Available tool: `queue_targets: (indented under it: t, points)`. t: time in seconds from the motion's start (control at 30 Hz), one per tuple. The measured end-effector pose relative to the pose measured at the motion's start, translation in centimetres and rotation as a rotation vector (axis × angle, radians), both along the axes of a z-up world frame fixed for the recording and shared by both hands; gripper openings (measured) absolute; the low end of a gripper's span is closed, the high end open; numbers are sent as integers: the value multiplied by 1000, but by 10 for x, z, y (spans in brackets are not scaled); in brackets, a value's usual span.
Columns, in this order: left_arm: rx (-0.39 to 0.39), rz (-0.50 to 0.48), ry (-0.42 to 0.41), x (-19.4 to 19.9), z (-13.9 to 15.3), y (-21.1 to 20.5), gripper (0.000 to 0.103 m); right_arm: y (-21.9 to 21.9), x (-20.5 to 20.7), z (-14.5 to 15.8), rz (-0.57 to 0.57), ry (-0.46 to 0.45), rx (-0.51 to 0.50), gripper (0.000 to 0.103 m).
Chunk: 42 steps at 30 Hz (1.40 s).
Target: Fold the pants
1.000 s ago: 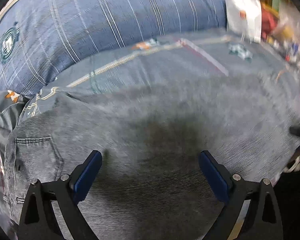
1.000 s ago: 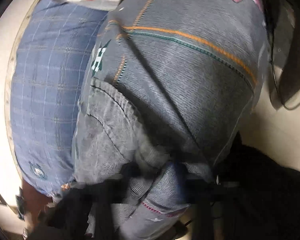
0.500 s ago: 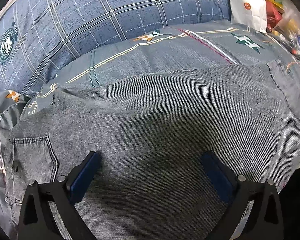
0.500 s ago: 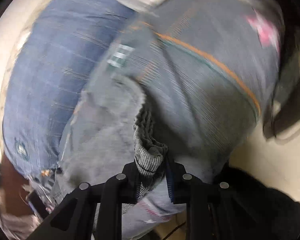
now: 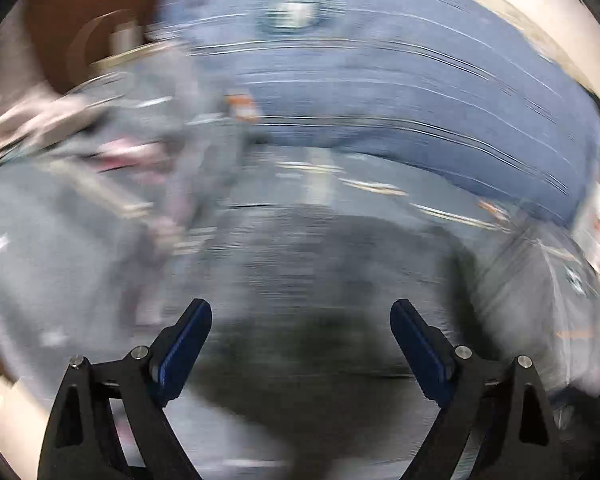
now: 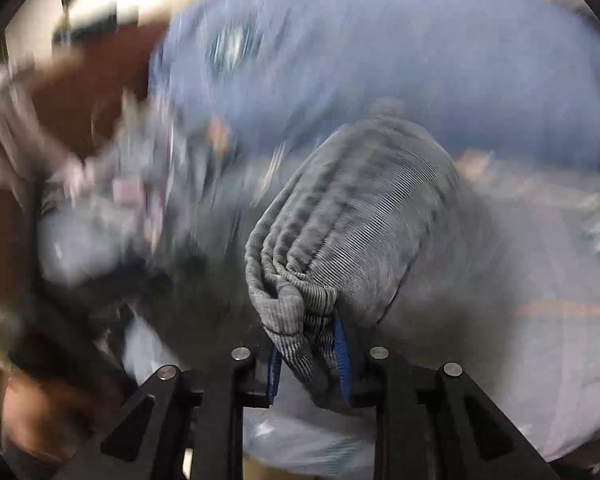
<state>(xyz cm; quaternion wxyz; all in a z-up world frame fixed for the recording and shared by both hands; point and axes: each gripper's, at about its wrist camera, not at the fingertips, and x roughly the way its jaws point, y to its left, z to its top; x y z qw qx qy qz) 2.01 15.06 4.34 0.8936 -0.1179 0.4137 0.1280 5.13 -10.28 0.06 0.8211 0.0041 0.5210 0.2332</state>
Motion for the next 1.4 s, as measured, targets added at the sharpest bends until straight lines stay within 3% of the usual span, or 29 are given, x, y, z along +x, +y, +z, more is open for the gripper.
queue_targets:
  t: [0.03, 0.07, 0.1, 0.13, 0.2, 0.3, 0.37, 0.4, 0.43, 0.47, 0.5, 0.57, 0.63, 0.73, 0.8, 0.87, 0.9, 0.93, 0.97, 1.07, 1.17, 1.23, 1.3, 1.37, 1.4]
  points:
    - [-4, 21, 7, -5, 0, 10, 91, 4, 1, -17, 3, 48, -8, 33]
    - [-12, 35, 13, -10, -1, 19, 91, 1, -2, -15, -16, -9, 23, 33]
    - [-20, 37, 17, -14, -1, 22, 91, -3, -3, -9, -18, -16, 53, 39]
    - [-28, 32, 17, -15, 0, 21, 91, -9, 0, -3, -13, 26, 107, 53]
    - [-50, 4, 8, -11, 5, 8, 91, -27, 1, 11, -46, 33, 181, 62]
    - [-80, -131, -20, -4, 15, -33, 91, -76, 1, 29, -152, -10, 304, 66]
    - [-73, -231, -39, 2, 19, -67, 91, -104, 0, 21, -216, 43, 367, 70]
    - [-56, -268, -34, 8, 16, -86, 91, -121, 4, 2, -259, 108, 378, 71]
    - [-31, -301, -17, 11, 10, -103, 91, -138, 9, -20, -318, 195, 384, 69]
    - [28, -347, 33, 17, -6, -125, 91, -157, 11, -39, -364, 266, 478, 64]
    - [94, -378, 90, 22, -23, -140, 91, -170, 14, -42, -378, 302, 571, 59]
    - [210, -415, 248, 32, -70, -161, 94, -175, 29, -33, -375, 326, 587, 59]
    - [214, -388, 165, 24, -75, -160, 98, -175, 43, -7, -331, 256, 595, 60]
    - [222, -398, 185, 21, -75, -161, 98, -167, 72, 19, -270, 202, 642, 60]
    - [223, -407, 186, 22, -77, -161, 99, -156, 103, 11, -201, 213, 596, 63]
    - [220, -407, 182, 24, -76, -159, 99, -163, 127, -18, -253, 252, 490, 61]
    - [221, -409, 179, 28, -77, -160, 99, -174, 133, -32, -305, 276, 519, 42]
    - [222, -410, 174, 31, -79, -157, 99, -185, 134, -36, -344, 288, 574, 32]
    - [219, -411, 168, 30, -78, -158, 99, -190, 133, -35, -355, 291, 603, 32]
    - [210, -409, 158, 28, -78, -157, 101, -190, 115, -15, -319, 247, 552, 35]
    - [207, -412, 150, 25, -77, -157, 101, -191, 76, 1, -281, 227, 590, 34]
    - [206, -411, 149, 25, -77, -158, 101, -188, 54, -4, -259, 253, 629, 34]
    - [206, -410, 153, 27, -76, -158, 101, -177, 38, -31, -247, 309, 543, 40]
    - [205, -414, 168, 29, -75, -159, 101, -188, 31, -49, -285, 320, 583, 27]
    - [200, -420, 178, 30, -72, -158, 101, -193, 31, -49, -310, 349, 617, 26]
